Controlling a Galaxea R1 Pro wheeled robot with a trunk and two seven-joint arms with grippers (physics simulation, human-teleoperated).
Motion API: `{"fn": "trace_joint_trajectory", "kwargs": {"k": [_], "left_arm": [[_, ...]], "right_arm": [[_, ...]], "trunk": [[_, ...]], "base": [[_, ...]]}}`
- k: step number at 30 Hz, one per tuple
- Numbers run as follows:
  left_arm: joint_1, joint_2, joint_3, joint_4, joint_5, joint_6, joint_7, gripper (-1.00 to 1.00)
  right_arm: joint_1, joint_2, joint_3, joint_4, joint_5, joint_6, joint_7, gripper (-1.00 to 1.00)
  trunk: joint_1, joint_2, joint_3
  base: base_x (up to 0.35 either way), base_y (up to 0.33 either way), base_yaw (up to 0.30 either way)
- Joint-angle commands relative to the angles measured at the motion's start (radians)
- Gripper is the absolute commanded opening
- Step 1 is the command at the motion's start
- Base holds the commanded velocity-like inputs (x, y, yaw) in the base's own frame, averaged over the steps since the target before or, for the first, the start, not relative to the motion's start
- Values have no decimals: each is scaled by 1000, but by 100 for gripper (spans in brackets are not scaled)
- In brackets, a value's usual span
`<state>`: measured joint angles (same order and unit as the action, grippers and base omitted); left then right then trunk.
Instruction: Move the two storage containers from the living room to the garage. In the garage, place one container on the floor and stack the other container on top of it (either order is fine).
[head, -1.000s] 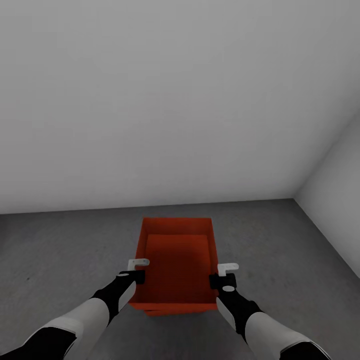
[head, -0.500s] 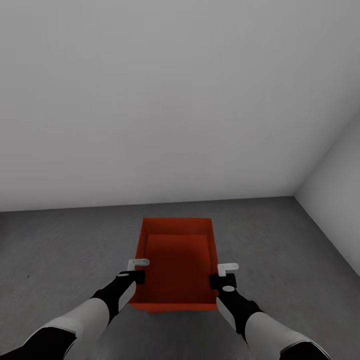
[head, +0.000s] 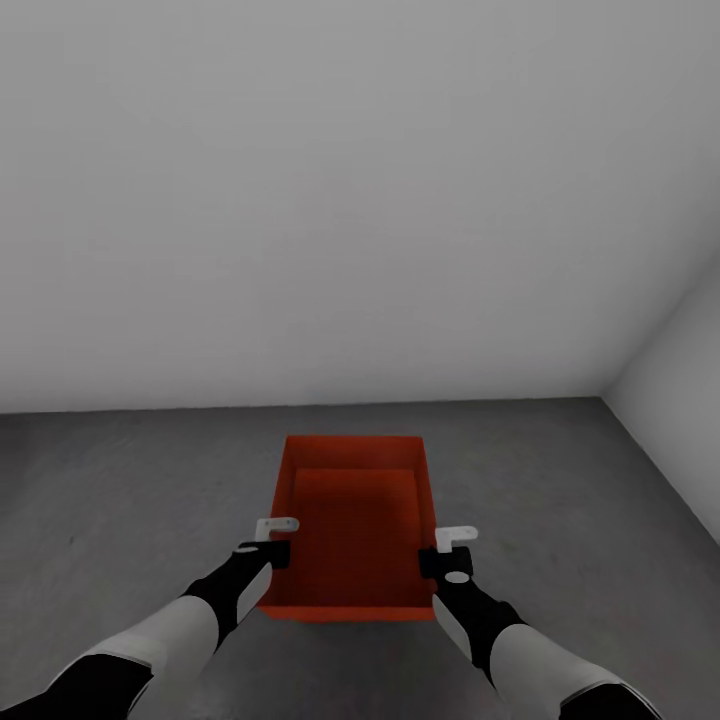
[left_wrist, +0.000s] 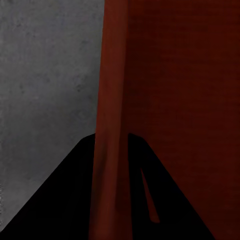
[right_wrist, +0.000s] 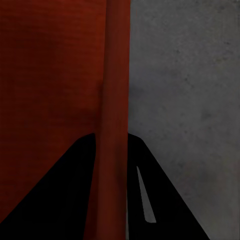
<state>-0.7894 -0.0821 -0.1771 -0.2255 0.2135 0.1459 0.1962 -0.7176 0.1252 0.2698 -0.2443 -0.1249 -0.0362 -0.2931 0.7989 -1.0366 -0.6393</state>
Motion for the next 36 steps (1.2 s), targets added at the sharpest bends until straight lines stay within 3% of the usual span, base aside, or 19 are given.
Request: {"fn": "trace_joint_trajectory", "kwargs": {"k": [1, 36], "left_arm": [[-1, 27, 16, -5, -15, -85, 11, -100], [-1, 27, 16, -5, -14, -85, 11, -100]], "right_arm": [[0, -5, -26, 3, -21, -5, -39, -100], [0, -4, -26, 4, -21, -8, -60, -100]], "trunk": [[0, -1, -1], [0, -1, -1]], "base": [[0, 0, 245], [0, 0, 54]]}}
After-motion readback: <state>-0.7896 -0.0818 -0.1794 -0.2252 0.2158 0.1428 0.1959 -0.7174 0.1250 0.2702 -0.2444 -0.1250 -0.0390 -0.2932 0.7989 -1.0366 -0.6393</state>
